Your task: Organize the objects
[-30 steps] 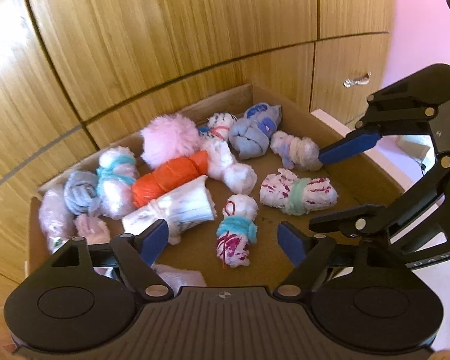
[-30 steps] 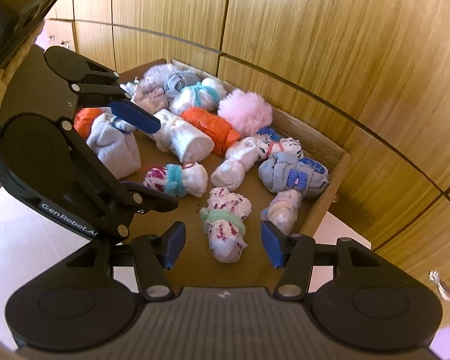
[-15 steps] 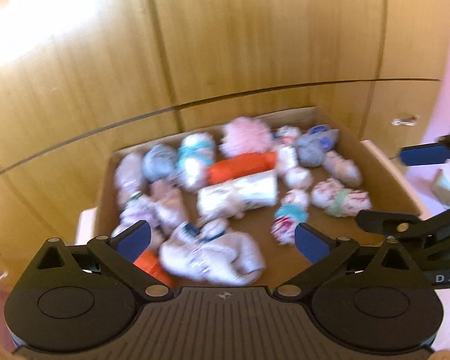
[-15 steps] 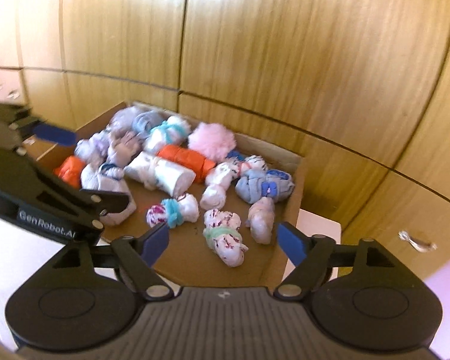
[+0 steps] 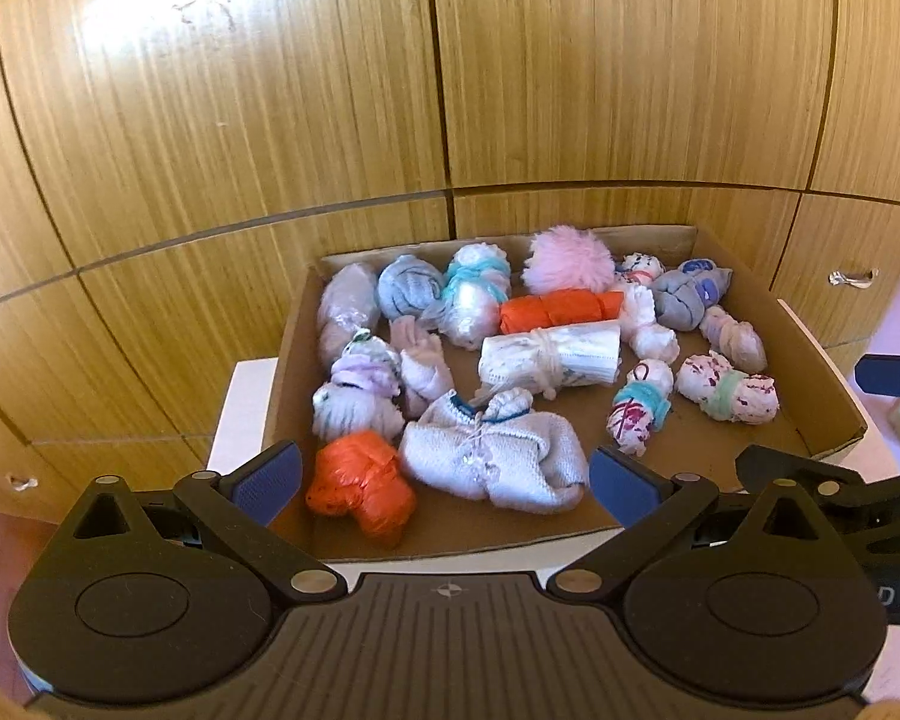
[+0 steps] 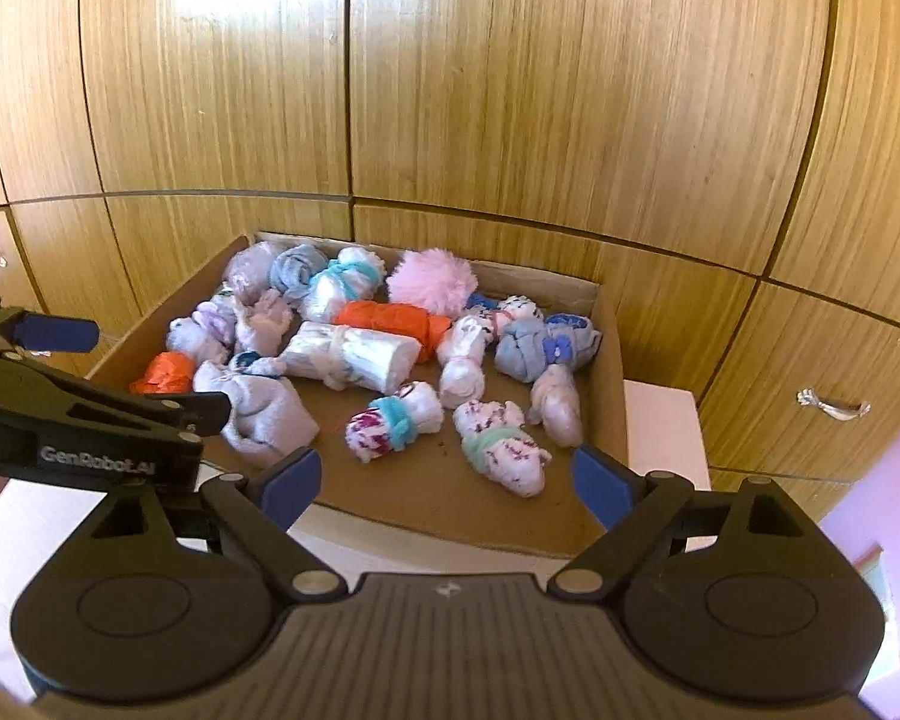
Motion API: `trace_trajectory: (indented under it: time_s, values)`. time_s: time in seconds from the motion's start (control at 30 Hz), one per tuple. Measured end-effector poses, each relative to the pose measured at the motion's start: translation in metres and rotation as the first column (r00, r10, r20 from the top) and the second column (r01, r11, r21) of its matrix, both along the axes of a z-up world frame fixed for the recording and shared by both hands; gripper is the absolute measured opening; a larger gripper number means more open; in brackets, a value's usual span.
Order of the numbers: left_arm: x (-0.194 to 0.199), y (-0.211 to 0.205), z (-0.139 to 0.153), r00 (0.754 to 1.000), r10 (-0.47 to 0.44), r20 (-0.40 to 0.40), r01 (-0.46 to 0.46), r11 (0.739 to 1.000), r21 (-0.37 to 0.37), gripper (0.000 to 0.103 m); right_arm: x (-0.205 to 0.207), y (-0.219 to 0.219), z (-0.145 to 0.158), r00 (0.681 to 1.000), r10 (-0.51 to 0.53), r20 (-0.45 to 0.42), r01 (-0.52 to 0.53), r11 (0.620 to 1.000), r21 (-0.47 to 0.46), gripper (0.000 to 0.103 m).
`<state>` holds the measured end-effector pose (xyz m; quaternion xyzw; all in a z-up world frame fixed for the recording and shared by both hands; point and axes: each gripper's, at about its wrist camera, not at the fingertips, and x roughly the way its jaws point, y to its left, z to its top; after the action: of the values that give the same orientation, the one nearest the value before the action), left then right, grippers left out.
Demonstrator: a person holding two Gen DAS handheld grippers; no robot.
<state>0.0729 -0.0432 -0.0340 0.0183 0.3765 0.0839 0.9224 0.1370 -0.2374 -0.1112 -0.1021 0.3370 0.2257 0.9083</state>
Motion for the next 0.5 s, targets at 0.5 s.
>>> trace_trajectory:
  time_s: [0.5]
  values:
    - [-0.009, -0.003, 0.007, 1.0, -0.015, -0.019, 0.016, 0.998, 0.068, 0.102, -0.016, -0.001, 0.003, 1.0, -0.005, -0.005, 0.005, 1.0, 0.029, 0.09]
